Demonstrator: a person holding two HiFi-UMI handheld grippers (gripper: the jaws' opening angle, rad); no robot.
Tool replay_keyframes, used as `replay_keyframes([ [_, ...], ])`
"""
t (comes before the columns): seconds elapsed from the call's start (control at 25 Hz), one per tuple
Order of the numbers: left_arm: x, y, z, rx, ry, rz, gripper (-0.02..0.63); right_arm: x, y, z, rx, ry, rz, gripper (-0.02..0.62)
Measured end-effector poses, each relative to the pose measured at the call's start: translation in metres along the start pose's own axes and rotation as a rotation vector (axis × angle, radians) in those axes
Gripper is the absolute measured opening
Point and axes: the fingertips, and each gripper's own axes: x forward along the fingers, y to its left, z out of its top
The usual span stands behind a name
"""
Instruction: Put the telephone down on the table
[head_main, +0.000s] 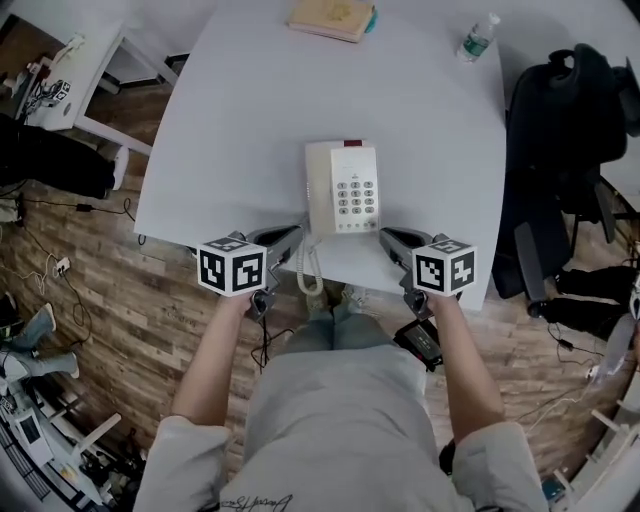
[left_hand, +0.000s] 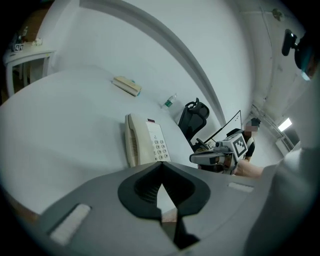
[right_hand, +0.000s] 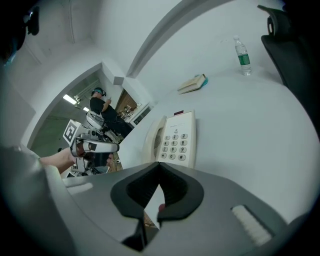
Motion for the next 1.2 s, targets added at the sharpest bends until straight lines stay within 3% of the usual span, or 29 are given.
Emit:
replay_keyframes([
  [0.6,-0.013,-0.064,-0.025,0.104,0.007,0.037,0.014,-0.033,0.041,-0.003,-0.048,-0.054,-0.017,0.005],
  [0.84,-0.026,-0.072,-0.03,0.063,-0.056,0.073,0.006,-0.043,0.052,-0.005,-0.083,-0.081,-0.049,0.003],
  [1.2,-0.037,-0.08,-0.039,0.07,-0.06,0.104,0.006,-0.046,0.072,-0.025,-0.118,-0.062,-0.065,0.003],
])
